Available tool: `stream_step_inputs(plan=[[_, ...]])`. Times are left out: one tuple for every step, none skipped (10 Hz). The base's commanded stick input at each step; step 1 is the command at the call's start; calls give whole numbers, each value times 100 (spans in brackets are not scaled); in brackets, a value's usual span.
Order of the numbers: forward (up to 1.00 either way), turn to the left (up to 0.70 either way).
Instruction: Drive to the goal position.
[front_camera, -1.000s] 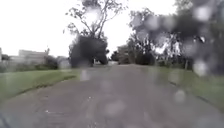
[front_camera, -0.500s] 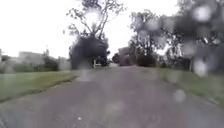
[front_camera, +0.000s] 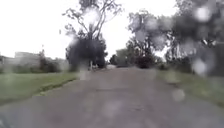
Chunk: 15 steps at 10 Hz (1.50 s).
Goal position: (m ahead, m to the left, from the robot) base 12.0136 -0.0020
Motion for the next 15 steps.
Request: stream_step_inputs(plan=[[100,-1],[100,-1],[100,0],[100,0],[100,0],[100,0],[100,0],[100,0],[100,0],[100,0],[100,0],[100,0],[100,0],[100,0],[100,0]])
